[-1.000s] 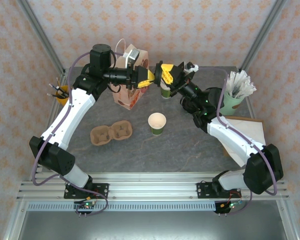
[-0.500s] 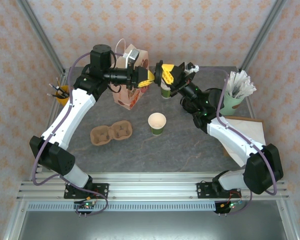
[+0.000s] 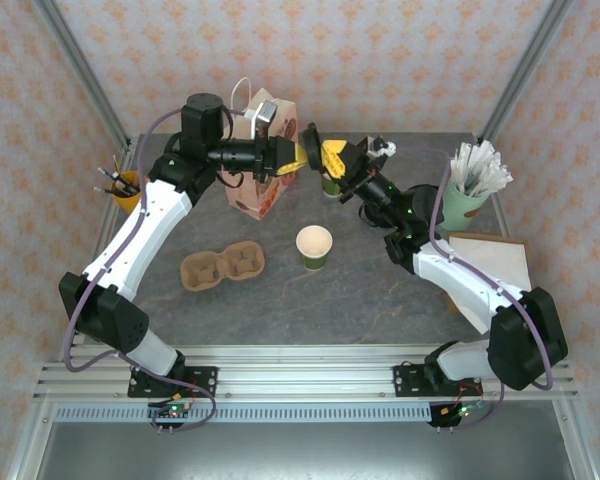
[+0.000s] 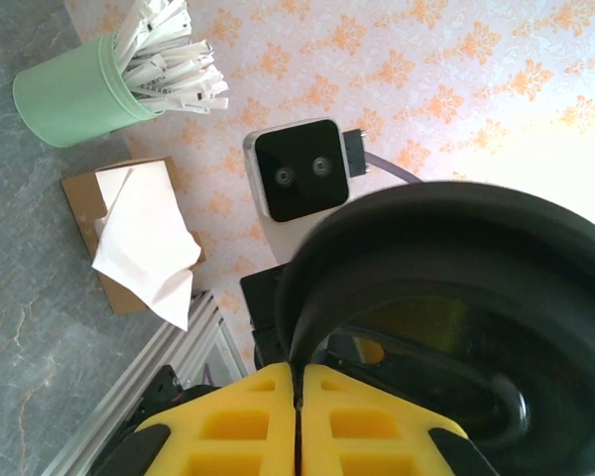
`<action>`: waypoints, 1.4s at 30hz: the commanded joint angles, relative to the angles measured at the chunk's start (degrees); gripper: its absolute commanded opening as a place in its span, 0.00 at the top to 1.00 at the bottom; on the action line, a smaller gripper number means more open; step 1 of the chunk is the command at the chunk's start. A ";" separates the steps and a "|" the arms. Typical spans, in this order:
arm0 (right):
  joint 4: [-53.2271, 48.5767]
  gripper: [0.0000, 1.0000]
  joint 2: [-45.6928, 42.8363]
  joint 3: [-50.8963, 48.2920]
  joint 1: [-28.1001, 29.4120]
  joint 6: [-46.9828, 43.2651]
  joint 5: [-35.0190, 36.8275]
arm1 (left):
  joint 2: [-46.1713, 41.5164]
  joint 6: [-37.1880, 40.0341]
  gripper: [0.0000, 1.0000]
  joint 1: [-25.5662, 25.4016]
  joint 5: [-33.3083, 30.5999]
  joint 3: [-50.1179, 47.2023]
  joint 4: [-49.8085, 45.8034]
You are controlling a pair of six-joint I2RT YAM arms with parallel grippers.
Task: Pack the takeout coffee
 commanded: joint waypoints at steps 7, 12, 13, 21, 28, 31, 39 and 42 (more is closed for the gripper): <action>-10.42 0.85 -7.11 -0.51 0.43 -10.51 -0.36 | -1.84 10.31 1.00 -0.42 -3.66 1.46 -13.08; -27.45 0.77 -12.74 -1.25 0.42 -21.57 1.06 | -2.71 11.84 1.00 -0.33 -6.00 -2.14 -15.31; -31.25 0.72 -13.85 -1.23 0.38 -24.50 1.44 | -2.85 12.79 1.00 -0.24 -7.17 -2.56 -16.99; -88.40 0.27 -19.78 10.28 0.35 -58.44 16.43 | -5.72 20.24 0.62 0.90 -18.81 -7.17 -29.33; -105.38 0.00 -13.50 13.68 -1.08 -67.70 21.57 | -8.68 24.73 0.17 0.82 -33.24 -13.09 -35.21; -105.76 0.00 -7.69 15.16 -3.21 -72.75 18.86 | -10.61 22.98 0.00 0.28 -37.38 -16.69 -33.48; -106.45 0.19 17.40 28.06 -5.45 -88.08 14.73 | -12.49 17.44 0.00 -3.75 -49.87 -22.87 -30.74; -105.49 0.22 26.20 33.41 -5.45 -86.02 13.69 | -13.21 15.03 0.00 -3.93 -50.76 -25.98 -27.62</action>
